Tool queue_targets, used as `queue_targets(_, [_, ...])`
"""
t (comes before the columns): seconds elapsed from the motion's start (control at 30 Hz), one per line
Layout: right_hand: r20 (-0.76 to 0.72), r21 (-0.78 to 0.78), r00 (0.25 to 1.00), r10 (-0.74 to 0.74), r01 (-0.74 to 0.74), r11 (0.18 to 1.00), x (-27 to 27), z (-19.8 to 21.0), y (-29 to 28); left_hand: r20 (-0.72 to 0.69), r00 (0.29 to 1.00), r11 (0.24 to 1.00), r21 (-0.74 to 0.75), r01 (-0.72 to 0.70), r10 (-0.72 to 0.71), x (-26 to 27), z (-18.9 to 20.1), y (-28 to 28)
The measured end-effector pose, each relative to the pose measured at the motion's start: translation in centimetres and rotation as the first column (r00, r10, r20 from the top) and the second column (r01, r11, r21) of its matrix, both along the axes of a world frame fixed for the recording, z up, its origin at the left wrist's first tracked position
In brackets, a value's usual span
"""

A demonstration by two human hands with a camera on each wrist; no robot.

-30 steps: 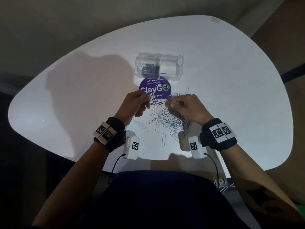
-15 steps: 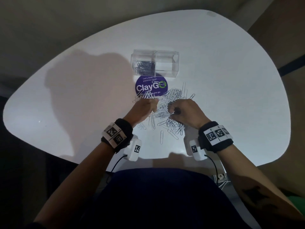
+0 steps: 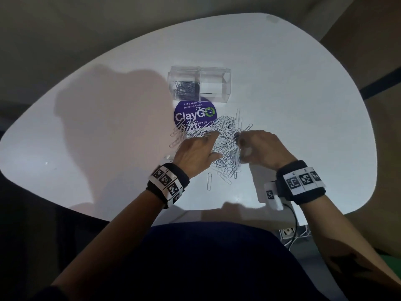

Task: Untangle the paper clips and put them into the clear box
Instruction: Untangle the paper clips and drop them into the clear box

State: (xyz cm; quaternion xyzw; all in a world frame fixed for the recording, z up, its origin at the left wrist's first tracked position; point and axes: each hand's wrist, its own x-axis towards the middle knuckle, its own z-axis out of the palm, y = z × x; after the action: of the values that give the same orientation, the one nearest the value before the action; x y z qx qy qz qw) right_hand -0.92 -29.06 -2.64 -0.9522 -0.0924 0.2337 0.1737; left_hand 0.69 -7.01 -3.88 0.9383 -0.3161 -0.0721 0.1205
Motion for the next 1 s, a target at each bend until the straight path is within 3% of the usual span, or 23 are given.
queue_targets(0.1, [0.034,0.08,0.997,-0.066,0.063,0.995,0.6,-0.8,1.5,0.01,1.0,1.0,0.009,-0.014,0.014,0.2,-0.1,0.1])
queue_targets(0.4, [0.09,0.339,0.956,-0.279,0.234,0.911,0.9,-1.2,1.0,-0.116,0.951,0.954,-0.056,-0.295,0.287,0.9,-0.6,3.2])
queue_targets(0.53, [0.155,0.325,0.961,-0.229,0.17,0.93,0.1,-1.3,1.1,-0.073,0.941,0.939,-0.081,-0.335,0.33,0.8,0.0,4.2])
queue_targets(0.67, [0.178,0.254,0.982,-0.057,0.01,0.967,-0.3,-1.4,2.9,-0.071,0.921,0.915,-0.105,-0.39,0.384,0.3,0.8,3.9])
queue_targets(0.77, [0.171,0.144,0.985,0.01,-0.035,0.989,-0.3,-1.5,3.8,-0.149,0.921,0.917,-0.128,-0.378,0.359,0.3,0.8,3.3])
queue_targets(0.9, [0.147,0.196,0.985,-0.088,0.058,0.979,-0.5,-1.4,3.0,-0.281,0.931,0.961,-0.08,-0.266,0.234,1.0,0.3,2.5])
queue_targets(1.0, [0.096,0.281,0.98,-0.172,0.139,0.949,-0.3,-1.2,1.7,-0.252,0.95,0.973,-0.09,-0.212,0.184,1.3,0.2,1.4])
